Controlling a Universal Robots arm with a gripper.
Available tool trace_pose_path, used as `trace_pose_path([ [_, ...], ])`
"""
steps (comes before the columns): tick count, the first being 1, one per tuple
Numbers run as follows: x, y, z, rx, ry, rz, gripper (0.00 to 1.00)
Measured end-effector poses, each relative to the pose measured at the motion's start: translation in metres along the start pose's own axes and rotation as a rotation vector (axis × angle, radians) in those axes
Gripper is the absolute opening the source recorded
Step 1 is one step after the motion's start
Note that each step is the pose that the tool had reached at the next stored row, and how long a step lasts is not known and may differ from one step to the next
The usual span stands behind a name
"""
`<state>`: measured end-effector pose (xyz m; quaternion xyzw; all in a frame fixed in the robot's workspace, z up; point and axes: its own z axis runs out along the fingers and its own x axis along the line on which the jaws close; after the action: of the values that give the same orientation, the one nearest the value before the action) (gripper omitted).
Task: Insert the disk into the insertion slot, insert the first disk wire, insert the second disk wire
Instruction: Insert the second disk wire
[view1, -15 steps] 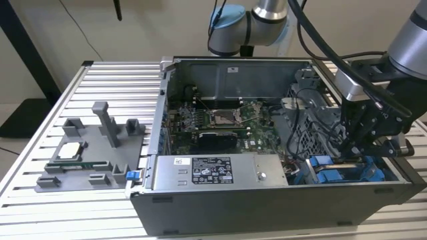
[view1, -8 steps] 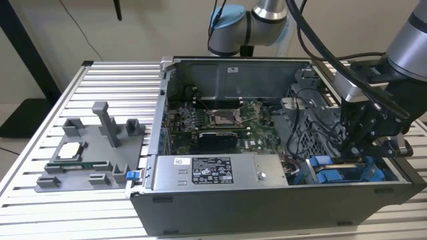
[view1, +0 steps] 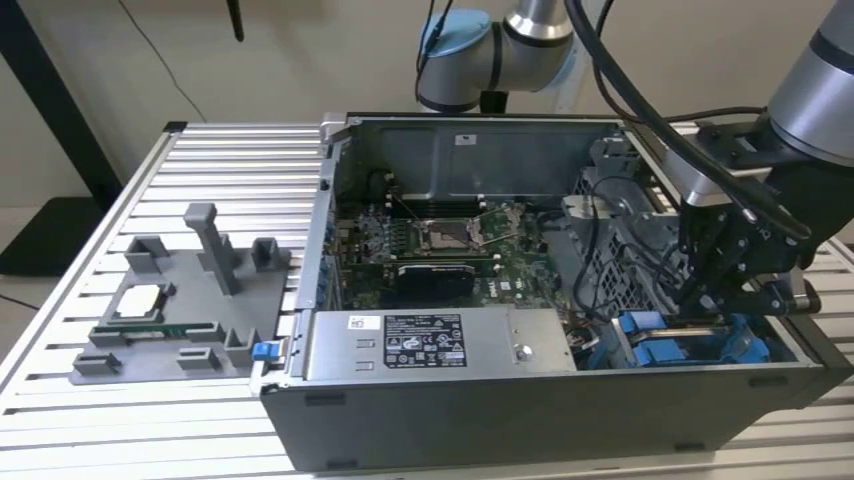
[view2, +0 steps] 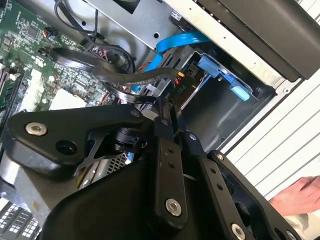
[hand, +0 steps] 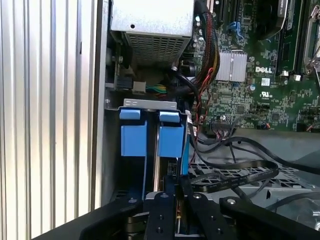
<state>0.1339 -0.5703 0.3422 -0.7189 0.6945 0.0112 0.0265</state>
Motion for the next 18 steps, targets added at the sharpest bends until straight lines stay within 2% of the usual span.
trace_pose_path([
  [11,0.0004,0.0002,0.0069,0.0004,0.0004,0.0,0.0],
  [12,0.0003,0.0002,0.0072,0.0003,-0.0014,0.0,1.0],
  [18,-0.0002,-0.0001,-0.0045,-0.0003,-0.0016,0.0,1.0],
])
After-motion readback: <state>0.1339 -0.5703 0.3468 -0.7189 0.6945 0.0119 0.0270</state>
